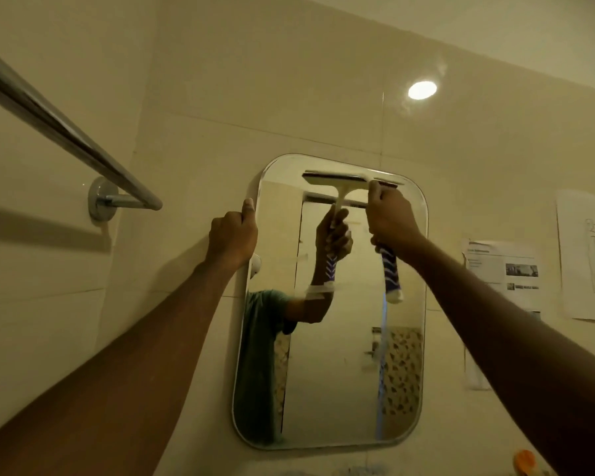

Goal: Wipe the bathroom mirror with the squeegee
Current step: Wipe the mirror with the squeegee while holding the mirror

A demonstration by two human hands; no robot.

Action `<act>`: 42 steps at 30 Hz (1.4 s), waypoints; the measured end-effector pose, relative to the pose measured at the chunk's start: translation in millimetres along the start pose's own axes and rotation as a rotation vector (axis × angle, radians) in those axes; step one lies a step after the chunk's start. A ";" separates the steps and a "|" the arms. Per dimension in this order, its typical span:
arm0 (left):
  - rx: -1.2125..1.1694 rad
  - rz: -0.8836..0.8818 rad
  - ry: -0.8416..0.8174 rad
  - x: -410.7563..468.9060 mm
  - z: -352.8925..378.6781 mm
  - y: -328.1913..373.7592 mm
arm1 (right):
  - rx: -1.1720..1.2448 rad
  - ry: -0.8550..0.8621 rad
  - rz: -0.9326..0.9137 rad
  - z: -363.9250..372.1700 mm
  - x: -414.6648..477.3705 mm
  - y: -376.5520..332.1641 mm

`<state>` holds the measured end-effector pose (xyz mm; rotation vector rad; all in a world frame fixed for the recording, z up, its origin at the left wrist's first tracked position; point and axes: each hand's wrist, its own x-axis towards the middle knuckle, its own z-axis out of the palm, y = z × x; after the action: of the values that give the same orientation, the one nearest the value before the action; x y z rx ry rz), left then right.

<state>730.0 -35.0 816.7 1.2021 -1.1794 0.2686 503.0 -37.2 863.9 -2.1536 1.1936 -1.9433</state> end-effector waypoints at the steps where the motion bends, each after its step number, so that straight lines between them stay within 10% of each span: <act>1: -0.002 -0.004 -0.006 0.5 -0.1 -0.3 | 0.001 -0.009 0.008 6.8 -6.0 2.6; 9: 0.014 -0.015 -0.023 -3.3 -2.6 2.9 | -0.023 -0.137 0.101 41.7 -159.0 74.9; 18: 0.045 0.044 0.056 -18.3 1.7 -2.8 | -0.019 0.012 0.076 -39.1 -27.2 70.9; 28: 0.049 0.015 0.111 -29.0 7.1 -3.7 | -0.023 -0.092 0.175 -0.7 -160.7 153.8; 37: 0.024 -0.005 0.121 -26.3 10.4 -6.9 | 0.012 0.046 0.099 -37.9 -41.3 103.5; 42: 0.027 -0.024 0.117 -28.4 10.8 -6.9 | 0.055 -0.006 0.190 -8.2 -123.3 156.8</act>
<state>716.6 -35.4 788.5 1.2072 -1.0620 0.3342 421.7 -79.9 686.6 -1.9395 1.2759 -1.8675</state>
